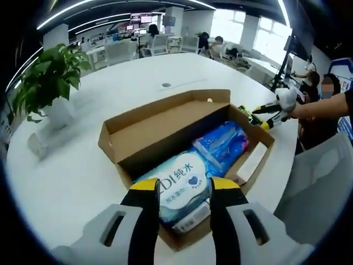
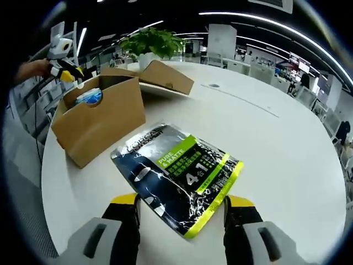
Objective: Operate the shoe box by opening the lid, removing the specified soft item, and placing it in the target area until the item is outside and the box remains undamaged.
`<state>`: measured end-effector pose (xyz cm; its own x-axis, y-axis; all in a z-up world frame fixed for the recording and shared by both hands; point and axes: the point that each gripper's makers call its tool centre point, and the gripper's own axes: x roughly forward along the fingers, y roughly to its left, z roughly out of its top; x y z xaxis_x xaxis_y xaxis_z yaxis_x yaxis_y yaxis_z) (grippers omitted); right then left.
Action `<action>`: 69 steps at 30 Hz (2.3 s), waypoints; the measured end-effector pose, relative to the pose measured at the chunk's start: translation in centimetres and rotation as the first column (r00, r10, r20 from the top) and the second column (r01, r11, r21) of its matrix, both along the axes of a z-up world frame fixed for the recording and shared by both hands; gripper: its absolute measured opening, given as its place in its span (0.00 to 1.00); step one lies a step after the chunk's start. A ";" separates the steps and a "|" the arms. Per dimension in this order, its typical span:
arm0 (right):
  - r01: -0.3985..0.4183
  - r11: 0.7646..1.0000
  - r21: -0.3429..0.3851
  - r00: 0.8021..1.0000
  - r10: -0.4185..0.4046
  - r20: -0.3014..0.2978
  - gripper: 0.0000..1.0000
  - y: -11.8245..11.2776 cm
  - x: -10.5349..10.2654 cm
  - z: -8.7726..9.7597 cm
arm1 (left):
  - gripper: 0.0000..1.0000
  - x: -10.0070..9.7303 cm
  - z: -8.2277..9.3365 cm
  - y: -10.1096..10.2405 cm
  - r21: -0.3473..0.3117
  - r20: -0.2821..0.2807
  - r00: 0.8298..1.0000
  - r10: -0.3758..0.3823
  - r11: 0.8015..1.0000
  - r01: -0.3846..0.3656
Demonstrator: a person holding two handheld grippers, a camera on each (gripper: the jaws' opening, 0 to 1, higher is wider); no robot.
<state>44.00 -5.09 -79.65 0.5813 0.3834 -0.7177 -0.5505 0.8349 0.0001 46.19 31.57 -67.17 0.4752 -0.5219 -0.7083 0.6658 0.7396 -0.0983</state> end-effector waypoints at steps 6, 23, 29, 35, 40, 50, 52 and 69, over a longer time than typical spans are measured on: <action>-0.001 1.000 -0.013 1.000 0.001 0.013 0.59 -0.1 -0.2 0.4 | 0.36 0.4 -0.4 0.3 0.023 0.003 0.999 -0.038 0.999 0.038; -0.132 0.991 0.014 0.984 0.129 0.126 0.59 4.3 0.3 6.7 | 0.42 0.8 -1.9 0.4 0.140 0.010 0.962 -0.273 0.953 0.269; -0.236 0.971 0.039 0.962 0.228 0.148 0.59 8.1 0.6 9.1 | 0.43 1.2 -2.6 0.7 0.191 0.012 0.938 -0.347 0.921 0.338; -0.332 0.942 0.047 0.933 0.321 0.161 0.59 12.1 0.8 10.9 | 0.46 1.3 -3.1 0.9 0.246 -0.007 0.904 -0.427 0.876 0.415; -0.390 0.920 0.046 0.910 0.377 0.172 0.59 14.8 1.0 11.7 | 0.48 1.2 -3.5 1.1 0.299 -0.026 0.872 -0.489 0.828 0.474; -0.482 0.876 0.039 0.867 0.470 0.165 0.59 19.7 1.4 11.7 | 0.49 0.9 -5.4 1.5 0.375 -0.071 0.820 -0.568 0.746 0.550; -0.499 0.866 0.033 0.858 0.489 0.155 0.59 20.4 1.5 11.4 | 0.50 0.9 -5.7 1.6 0.386 -0.078 0.812 -0.579 0.734 0.560; -0.614 0.789 -0.011 0.786 0.613 0.077 0.59 25.7 2.0 8.3 | 0.57 1.7 -8.3 1.1 0.401 -0.152 0.761 -0.631 0.664 0.631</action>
<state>45.97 20.64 -71.33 0.2702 0.6865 -0.6751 -0.9456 0.3213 -0.0517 47.88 32.65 -75.46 0.1400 -0.3623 -0.9215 0.9881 0.1106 0.1067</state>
